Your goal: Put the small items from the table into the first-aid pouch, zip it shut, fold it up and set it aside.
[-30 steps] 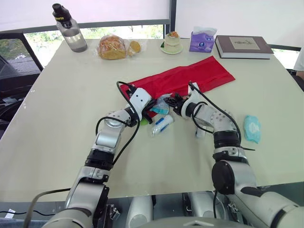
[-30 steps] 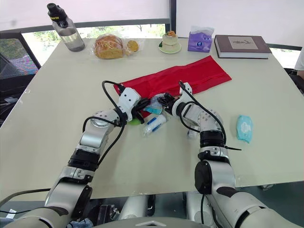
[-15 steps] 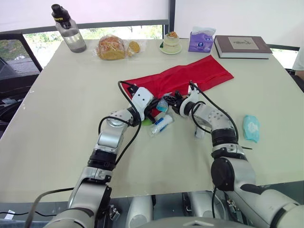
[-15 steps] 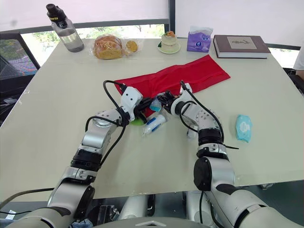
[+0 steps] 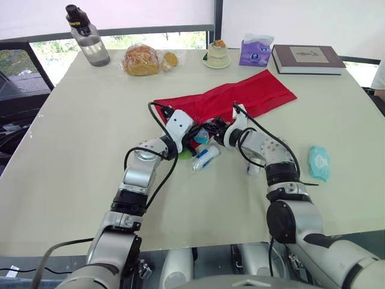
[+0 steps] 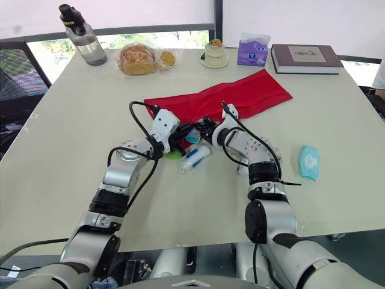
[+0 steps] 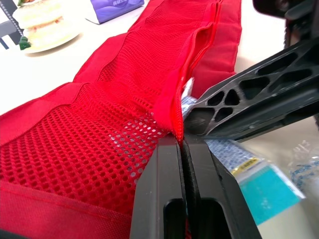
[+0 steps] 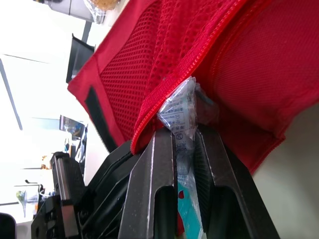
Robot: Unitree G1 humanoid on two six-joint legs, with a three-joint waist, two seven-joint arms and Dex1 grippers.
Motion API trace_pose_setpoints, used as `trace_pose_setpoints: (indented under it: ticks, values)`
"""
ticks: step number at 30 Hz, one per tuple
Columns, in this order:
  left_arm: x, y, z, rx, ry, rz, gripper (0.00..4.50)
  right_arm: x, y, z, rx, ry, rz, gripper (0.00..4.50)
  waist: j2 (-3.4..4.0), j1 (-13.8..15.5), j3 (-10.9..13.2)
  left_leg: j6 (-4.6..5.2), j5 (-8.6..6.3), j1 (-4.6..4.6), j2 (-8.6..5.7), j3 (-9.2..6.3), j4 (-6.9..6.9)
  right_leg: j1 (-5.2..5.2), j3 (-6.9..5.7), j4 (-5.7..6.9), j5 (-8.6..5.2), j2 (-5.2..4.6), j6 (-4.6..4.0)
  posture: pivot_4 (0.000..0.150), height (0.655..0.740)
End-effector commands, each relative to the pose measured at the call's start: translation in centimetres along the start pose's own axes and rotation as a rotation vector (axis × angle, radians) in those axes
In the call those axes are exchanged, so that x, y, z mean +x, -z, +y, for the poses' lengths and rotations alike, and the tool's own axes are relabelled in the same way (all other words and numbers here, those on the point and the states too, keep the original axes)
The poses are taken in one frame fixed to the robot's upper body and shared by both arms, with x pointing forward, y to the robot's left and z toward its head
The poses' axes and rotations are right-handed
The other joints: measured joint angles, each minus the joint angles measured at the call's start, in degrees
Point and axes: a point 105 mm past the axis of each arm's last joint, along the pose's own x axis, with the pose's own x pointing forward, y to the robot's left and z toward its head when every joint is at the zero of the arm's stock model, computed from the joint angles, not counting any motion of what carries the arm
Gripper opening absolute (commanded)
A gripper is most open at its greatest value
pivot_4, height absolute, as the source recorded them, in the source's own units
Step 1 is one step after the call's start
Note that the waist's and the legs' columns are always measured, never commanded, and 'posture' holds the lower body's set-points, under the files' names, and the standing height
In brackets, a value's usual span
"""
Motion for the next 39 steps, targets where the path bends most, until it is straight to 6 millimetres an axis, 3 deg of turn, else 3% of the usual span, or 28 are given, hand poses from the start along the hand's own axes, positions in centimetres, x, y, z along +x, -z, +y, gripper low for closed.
trace_pose_setpoints:
  ticks: [1,4,10,13,21,24,30,39]
  values:
    - [0.2,-2.3,-1.2,0.019,0.054,-0.088,0.00,2.6,1.2,5.4,0.091,-0.149,-0.050,0.08,0.00,0.00,0.00,0.00,0.00,0.00,0.00,-0.01,0.00,0.00,0.00,0.00,0.00,0.00,0.00,0.150,0.7400]
    - [0.2,-2.4,-1.6,0.014,0.065,-0.093,0.00,2.7,0.8,5.7,0.122,-0.165,-0.077,0.08,0.00,-0.01,0.00,0.00,0.00,0.03,0.00,0.00,0.00,0.01,0.01,0.01,0.00,0.00,0.00,0.150,0.7400]
    - [0.1,-2.5,-1.5,0.007,0.063,-0.098,0.00,2.5,4.7,5.1,0.027,-0.152,0.117,0.08,0.00,-0.10,0.00,0.00,0.00,0.01,0.00,0.00,-0.01,-0.01,0.02,0.00,0.00,0.01,0.00,0.150,0.7400]
    - [0.1,-2.5,-1.4,0.007,0.062,-0.098,0.00,2.4,5.5,4.8,0.006,-0.141,0.160,0.08,0.01,-0.05,0.01,0.00,0.00,-0.02,0.00,-0.01,-0.03,-0.02,0.01,-0.01,0.00,0.01,-0.01,0.150,0.7400]
    - [0.1,-2.3,-1.8,0.002,0.074,-0.094,0.00,2.7,0.8,4.9,0.123,-0.133,-0.107,0.08,0.00,0.24,0.01,0.00,0.00,-0.05,0.00,0.00,-0.03,0.00,-0.02,-0.12,0.00,-0.01,0.00,0.150,0.7400]
    - [0.0,-2.2,-1.8,0.002,0.072,-0.091,0.00,2.7,1.1,4.9,0.093,-0.132,-0.089,0.08,0.01,0.09,0.01,0.00,0.00,-0.05,-0.01,0.01,-0.03,0.01,0.05,-0.13,0.00,0.01,0.00,0.150,0.7400]
    - [-0.2,-1.8,-0.9,0.009,0.047,-0.078,0.00,2.5,3.7,4.3,-0.032,-0.106,0.036,0.08,0.01,0.07,0.01,0.00,0.00,-0.05,-0.01,-0.02,-0.03,0.00,0.05,-0.11,0.00,0.02,0.00,0.150,0.7400]
    - [-0.2,-1.6,0.0,0.011,0.022,-0.072,0.00,2.0,3.5,3.7,-0.076,-0.095,0.038,0.08,0.01,0.07,0.01,0.00,0.00,-0.08,-0.01,-0.02,-0.04,0.00,0.03,-0.16,0.00,0.01,0.00,0.150,0.7400]
